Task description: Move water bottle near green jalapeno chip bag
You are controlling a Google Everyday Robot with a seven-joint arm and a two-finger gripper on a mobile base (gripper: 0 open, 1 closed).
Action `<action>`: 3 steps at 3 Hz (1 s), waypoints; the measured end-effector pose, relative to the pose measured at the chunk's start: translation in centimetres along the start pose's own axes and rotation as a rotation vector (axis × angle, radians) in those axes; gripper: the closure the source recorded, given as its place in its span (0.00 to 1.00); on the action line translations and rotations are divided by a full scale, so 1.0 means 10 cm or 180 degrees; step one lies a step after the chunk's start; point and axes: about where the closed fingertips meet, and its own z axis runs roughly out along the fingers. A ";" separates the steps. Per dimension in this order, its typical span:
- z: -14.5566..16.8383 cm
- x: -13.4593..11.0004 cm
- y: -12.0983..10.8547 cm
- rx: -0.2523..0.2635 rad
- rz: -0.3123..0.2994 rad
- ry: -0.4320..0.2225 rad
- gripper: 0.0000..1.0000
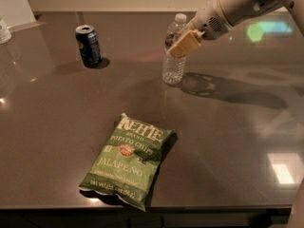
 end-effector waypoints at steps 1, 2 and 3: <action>-0.10 -0.08 0.17 -0.0095 -0.0059 -0.0048 0.88; -0.19 -0.14 0.41 -0.0233 -0.0148 -0.0060 1.00; -0.21 -0.12 0.67 -0.0412 -0.0192 -0.0029 1.00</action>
Offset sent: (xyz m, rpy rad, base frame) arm -0.0764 0.0118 0.0395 0.0275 0.0200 0.1527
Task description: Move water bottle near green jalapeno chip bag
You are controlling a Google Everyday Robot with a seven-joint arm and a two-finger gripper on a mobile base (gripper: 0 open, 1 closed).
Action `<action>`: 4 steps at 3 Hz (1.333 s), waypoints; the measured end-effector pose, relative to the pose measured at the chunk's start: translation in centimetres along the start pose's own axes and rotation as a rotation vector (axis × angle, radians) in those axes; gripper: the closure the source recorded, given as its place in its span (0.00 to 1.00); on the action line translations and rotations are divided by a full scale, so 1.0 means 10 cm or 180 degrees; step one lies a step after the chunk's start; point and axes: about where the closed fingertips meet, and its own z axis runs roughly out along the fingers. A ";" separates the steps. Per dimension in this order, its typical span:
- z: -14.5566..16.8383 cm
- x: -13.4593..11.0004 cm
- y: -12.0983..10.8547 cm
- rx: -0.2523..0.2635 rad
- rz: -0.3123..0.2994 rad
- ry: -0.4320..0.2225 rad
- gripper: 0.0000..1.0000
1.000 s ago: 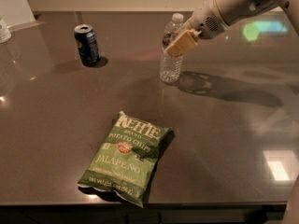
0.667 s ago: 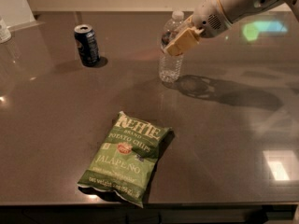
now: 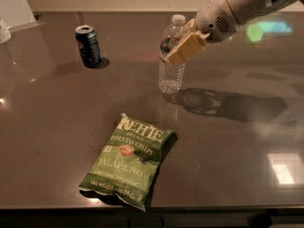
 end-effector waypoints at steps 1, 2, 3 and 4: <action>0.07 0.04 0.26 -0.0117 -0.0079 0.0068 1.00; 0.16 0.05 0.48 -0.0222 -0.0171 0.0076 1.00; 0.26 0.06 0.64 -0.0289 -0.0234 0.0042 1.00; 0.34 0.06 0.72 -0.0324 -0.0256 0.0039 0.75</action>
Offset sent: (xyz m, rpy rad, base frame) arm -0.0719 0.0268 -0.0197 -0.0192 0.0136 0.1372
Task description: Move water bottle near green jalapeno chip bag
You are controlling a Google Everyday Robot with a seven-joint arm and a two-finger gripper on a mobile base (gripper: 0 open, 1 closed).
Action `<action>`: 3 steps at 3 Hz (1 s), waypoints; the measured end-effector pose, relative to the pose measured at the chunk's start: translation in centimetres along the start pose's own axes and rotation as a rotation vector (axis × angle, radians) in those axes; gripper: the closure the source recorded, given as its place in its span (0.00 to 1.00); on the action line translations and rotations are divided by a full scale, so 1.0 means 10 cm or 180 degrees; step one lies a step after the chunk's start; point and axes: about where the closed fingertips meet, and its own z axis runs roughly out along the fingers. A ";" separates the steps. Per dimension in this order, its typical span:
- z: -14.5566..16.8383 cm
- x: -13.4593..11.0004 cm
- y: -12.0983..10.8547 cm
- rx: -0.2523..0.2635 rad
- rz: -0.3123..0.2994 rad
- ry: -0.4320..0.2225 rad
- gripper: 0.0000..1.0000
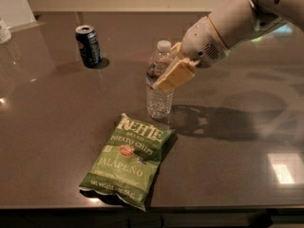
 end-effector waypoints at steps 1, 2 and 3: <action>0.03 0.01 0.01 -0.0013 0.0008 0.0010 0.54; 0.02 0.01 -0.01 -0.0019 0.0005 0.0028 0.29; 0.04 0.00 0.00 -0.0024 -0.0001 0.0027 0.07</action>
Offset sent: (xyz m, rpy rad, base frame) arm 0.0030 -0.0053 -0.0021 -0.0149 0.0068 -0.0002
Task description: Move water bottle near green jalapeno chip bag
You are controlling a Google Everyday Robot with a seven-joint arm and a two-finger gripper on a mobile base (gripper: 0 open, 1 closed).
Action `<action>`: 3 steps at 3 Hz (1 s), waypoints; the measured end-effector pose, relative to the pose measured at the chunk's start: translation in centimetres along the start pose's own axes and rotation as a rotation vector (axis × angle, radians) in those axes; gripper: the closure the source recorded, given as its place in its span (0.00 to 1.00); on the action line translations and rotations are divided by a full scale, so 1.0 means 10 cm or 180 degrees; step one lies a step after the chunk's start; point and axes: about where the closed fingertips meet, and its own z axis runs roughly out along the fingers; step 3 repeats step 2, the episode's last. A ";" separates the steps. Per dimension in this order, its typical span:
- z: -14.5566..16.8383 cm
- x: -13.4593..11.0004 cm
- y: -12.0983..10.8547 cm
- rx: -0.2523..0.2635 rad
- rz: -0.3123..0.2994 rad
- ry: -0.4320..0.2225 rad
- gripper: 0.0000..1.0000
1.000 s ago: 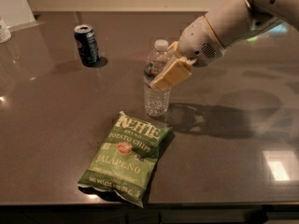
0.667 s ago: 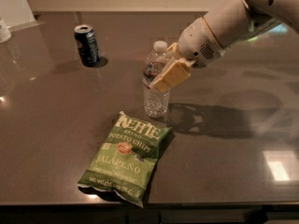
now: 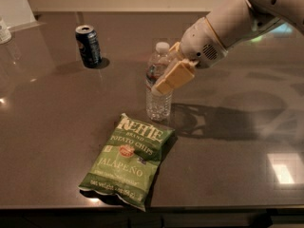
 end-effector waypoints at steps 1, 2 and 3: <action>0.01 -0.01 0.00 -0.0004 -0.0004 0.0000 0.00; 0.01 -0.01 0.00 -0.0005 -0.0005 0.0000 0.00; 0.01 -0.01 0.00 -0.0005 -0.0005 0.0000 0.00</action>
Offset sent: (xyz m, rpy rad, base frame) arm -0.0002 0.0012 -0.0001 0.0000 0.0000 0.0019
